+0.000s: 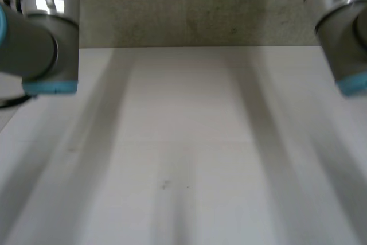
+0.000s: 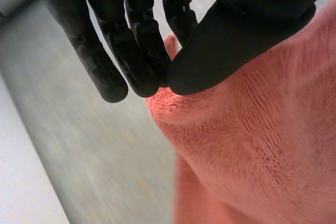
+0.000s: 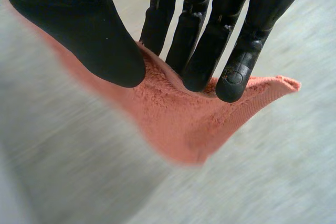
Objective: Fold the laundry
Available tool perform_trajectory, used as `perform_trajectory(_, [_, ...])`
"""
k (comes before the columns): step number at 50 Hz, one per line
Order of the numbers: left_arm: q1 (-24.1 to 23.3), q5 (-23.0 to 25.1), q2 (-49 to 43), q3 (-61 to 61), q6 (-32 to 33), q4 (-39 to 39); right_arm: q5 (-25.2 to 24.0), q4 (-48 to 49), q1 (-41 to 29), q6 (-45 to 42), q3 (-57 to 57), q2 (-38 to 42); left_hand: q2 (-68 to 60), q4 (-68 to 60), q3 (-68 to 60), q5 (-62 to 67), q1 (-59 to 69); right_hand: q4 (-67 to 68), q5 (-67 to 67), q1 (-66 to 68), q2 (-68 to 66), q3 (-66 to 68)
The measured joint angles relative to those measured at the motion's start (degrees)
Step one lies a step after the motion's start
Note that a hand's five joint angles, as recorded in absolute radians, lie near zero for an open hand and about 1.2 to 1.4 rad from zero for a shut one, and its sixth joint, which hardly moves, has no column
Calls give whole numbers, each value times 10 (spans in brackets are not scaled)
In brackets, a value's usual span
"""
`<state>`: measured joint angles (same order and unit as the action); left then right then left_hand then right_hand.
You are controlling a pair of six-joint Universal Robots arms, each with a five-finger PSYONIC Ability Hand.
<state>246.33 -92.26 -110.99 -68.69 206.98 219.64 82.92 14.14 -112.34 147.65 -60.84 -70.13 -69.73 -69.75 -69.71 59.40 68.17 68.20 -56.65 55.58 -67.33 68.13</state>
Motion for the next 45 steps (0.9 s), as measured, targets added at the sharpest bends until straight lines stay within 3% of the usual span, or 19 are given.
perform_trajectory(7, [18, 0, -3, -136, -13, -51, -7, -54, 1, -15, -117, 13, 0, 0, 0, 0, 0, 0, 0, 0, 0, 0])
perform_trajectory(13, [18, 5, -57, -241, -5, -65, -8, -70, -4, -19, -195, 83, 0, 0, 0, 0, 0, 0, -1, 0, 0, 0])
perform_trajectory(21, [11, 1, -141, -272, 32, -131, -2, -76, -5, -17, -232, 149, 0, 0, 0, 0, 0, 0, -1, 0, 0, 0])
perform_trajectory(28, [11, -15, -131, -279, 47, -223, -2, -78, 0, -11, -260, 122, 0, 0, 0, 0, 0, 0, -1, 0, 0, 0])
perform_trajectory(40, [9, -44, -32, -340, 51, -295, -4, -86, 26, -19, -327, 60, 0, 0, 0, 0, 0, 0, -1, 0, 0, 0])
perform_trajectory(45, [2, -42, -16, -352, 69, -349, -3, -131, 33, -41, -341, 52, 20, 18, 18, -14, -4, 0, -1, 0, 0, 0])
